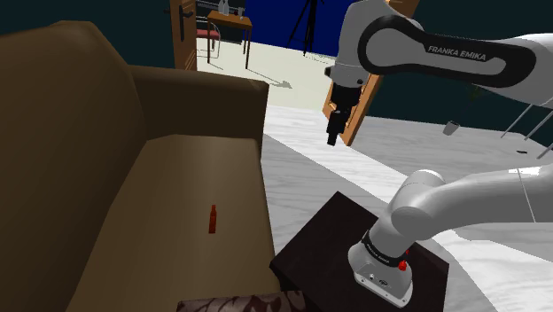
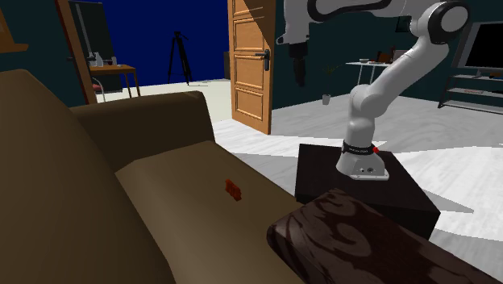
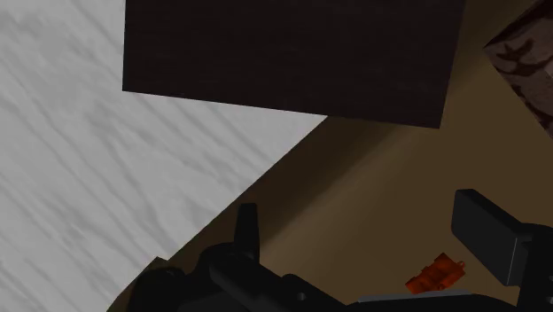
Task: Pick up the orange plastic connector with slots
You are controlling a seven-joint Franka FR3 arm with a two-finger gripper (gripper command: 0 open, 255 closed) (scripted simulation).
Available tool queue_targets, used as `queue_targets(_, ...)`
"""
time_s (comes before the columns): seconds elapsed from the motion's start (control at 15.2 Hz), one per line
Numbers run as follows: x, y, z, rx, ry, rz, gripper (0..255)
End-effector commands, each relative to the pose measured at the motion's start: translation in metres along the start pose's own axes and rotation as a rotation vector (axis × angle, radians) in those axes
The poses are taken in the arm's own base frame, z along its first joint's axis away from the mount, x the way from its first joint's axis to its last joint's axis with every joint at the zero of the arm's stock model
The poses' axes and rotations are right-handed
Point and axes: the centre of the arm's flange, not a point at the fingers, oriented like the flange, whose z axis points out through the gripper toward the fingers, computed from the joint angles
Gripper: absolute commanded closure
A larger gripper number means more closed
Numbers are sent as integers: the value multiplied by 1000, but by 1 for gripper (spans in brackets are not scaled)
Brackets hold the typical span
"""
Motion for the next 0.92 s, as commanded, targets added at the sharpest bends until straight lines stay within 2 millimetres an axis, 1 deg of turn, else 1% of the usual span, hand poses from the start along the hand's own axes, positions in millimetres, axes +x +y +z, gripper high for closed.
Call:
queue_targets(0.0,0,0,0,0,0,0,0)
queue_targets(0.4,35,-52,48,6,-1,138,0)
queue_targets(0.86,83,-106,104,13,-3,298,0)
